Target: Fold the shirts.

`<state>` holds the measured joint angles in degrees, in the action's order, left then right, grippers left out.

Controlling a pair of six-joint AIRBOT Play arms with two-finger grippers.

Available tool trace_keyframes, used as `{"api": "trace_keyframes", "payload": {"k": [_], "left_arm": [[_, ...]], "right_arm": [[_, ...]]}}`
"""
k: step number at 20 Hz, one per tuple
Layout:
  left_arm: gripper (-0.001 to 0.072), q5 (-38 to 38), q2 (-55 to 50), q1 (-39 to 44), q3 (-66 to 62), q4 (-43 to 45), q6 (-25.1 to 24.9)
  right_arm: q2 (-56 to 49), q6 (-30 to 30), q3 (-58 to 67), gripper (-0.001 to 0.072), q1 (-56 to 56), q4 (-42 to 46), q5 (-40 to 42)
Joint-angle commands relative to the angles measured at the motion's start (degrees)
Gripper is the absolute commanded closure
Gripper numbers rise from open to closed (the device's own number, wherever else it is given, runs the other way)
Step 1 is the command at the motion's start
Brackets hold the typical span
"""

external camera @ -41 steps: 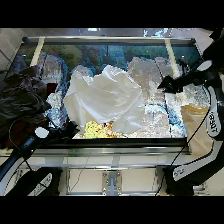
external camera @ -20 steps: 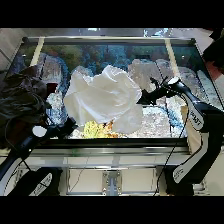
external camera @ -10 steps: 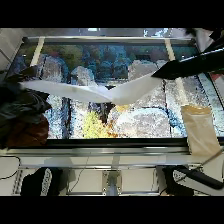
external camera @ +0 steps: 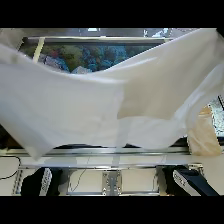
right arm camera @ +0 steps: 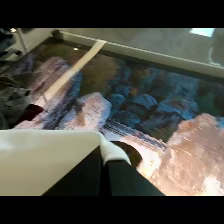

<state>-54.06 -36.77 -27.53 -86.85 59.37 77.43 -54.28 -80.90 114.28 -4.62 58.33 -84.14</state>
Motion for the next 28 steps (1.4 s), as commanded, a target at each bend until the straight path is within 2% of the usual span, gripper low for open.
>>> {"api": "trace_keyframes", "payload": {"k": [1, 4, 6, 9, 13, 14, 15, 16, 17, 18, 19, 21, 24, 26, 28], "left_arm": [[0.0696, -7.13, -11.41, 1.62, -2.84, -6.01, -3.19], [0.0696, -6.88, -26.29, 11.02, -2.78, -1.86, -3.39], [0.0696, -4.39, -36.54, 17.51, -2.80, 5.62, -3.34], [0.0695, 7.37, -50.60, 24.06, -2.80, 13.51, -2.75], [0.0694, 23.85, -63.28, 27.91, -2.86, 13.90, -1.79], [0.0693, 27.78, -65.00, 28.30, -2.86, 13.86, 0.55], [0.0692, 31.21, -66.05, 28.57, -2.91, 13.88, 3.39], [0.0639, 33.79, -66.27, 28.57, -2.93, 13.81, 6.12], [0.0386, 35.43, -65.88, 28.57, -3.06, 13.55, 7.76], [0.0057, 35.43, -64.83, 28.33, -3.72, 13.46, 8.44], [0.0003, 35.15, -62.88, 27.78, -4.24, 13.51, 8.55], [0.0004, 33.73, -56.15, 25.49, -4.26, 13.51, 8.55], [0.0005, 18.88, -43.25, 18.25, -3.63, 14.14, 8.59], [0.0006, 10.32, -35.87, 12.92, 1.16, 14.08, 8.83], [0.0006, 6.84, -27.93, 9.38, 13.53, 13.88, 8.83]], "right_arm": [[-4.61, -2.36, -4.74, 0.0704, -0.02, 7.69, -1.40], [-15.02, -2.23, -13.03, 0.0703, 0.02, 5.31, 0.79], [-23.26, -0.59, -16.04, 0.0703, 0.02, 3.37, 7.30], [-35.78, -0.61, -16.11, 0.0703, 0.02, 3.06, 22.43], [-47.25, -0.61, -16.06, 0.0700, 0.02, -2.67, 41.44], [-48.72, -0.68, -16.06, 0.0697, 0.02, -4.59, 45.29], [-49.64, -0.68, -16.06, 0.0629, 0.02, -6.58, 48.81], [-49.81, -0.68, -16.06, 0.0390, 0.02, -7.85, 51.54], [-49.66, -0.68, -15.63, 0.0166, -0.04, -9.05, 53.18], [-49.42, -0.74, -14.03, 0.0146, -0.48, -9.20, 52.06], [-48.89, -0.72, -11.54, 0.0147, -1.25, -9.01, 49.05], [-46.97, -0.70, -4.70, 0.0156, -4.39, -6.19, 38.56], [-40.09, -0.70, 1.86, 0.0157, -12.11, 4.02, 18.43], [-33.27, 0.83, -0.81, 0.0157, -17.57, 9.70, 6.64], [-27.26, 4.85, -8.46, 0.0157, -21.90, 9.68, 0.55]]}}
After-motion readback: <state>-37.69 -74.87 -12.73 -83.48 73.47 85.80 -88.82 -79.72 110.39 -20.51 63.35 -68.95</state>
